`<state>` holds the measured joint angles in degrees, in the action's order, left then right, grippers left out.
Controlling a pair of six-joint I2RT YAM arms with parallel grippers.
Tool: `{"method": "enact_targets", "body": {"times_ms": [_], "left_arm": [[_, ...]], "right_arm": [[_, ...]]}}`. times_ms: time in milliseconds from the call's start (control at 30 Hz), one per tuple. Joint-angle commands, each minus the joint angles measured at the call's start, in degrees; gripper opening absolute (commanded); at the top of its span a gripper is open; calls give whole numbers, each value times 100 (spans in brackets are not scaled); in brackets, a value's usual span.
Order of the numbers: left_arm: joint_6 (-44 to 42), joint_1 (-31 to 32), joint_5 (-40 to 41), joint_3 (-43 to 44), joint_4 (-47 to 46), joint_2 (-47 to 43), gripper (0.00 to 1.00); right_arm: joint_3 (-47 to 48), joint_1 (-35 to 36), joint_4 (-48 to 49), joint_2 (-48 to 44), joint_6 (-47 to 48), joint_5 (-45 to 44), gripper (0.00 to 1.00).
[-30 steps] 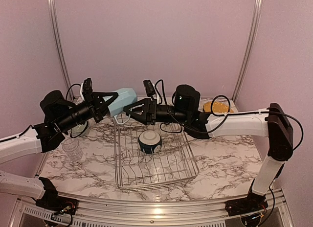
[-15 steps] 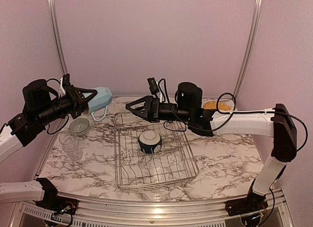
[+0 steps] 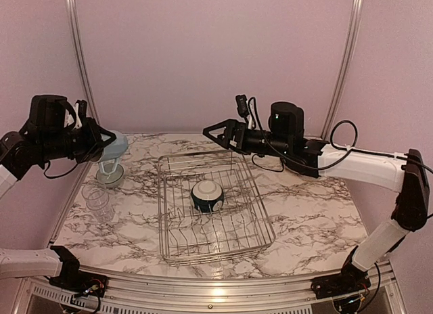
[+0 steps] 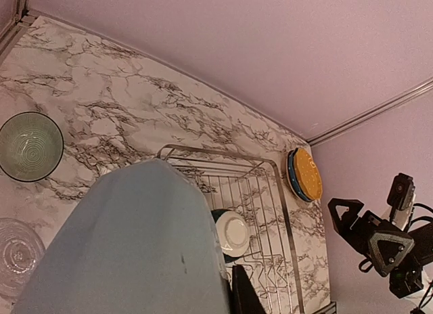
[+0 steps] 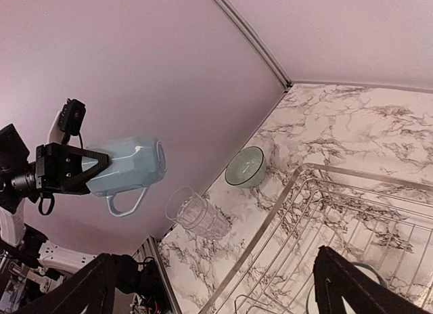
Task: Unload the mixed dishes from the dish rack
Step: Place the cup at the center of the board.
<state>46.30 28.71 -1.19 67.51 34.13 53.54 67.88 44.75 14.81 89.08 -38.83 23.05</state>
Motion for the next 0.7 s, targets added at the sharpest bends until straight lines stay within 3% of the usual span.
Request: {"method": "enact_targets", "body": {"times_ms": [0, 400, 667], "left_arm": [[-620, -28, 772, 449, 950, 219, 0], [-1225, -32, 1303, 732, 1836, 1173, 0], [-1515, -15, 1440, 967, 2091, 1834, 0]], "right_arm": [[102, -28, -464, -125, 377, -239, 99], [507, -94, -1723, -215, 1333, -1300, 99], [51, -105, -1652, -571, 1273, -1379, 99]]}}
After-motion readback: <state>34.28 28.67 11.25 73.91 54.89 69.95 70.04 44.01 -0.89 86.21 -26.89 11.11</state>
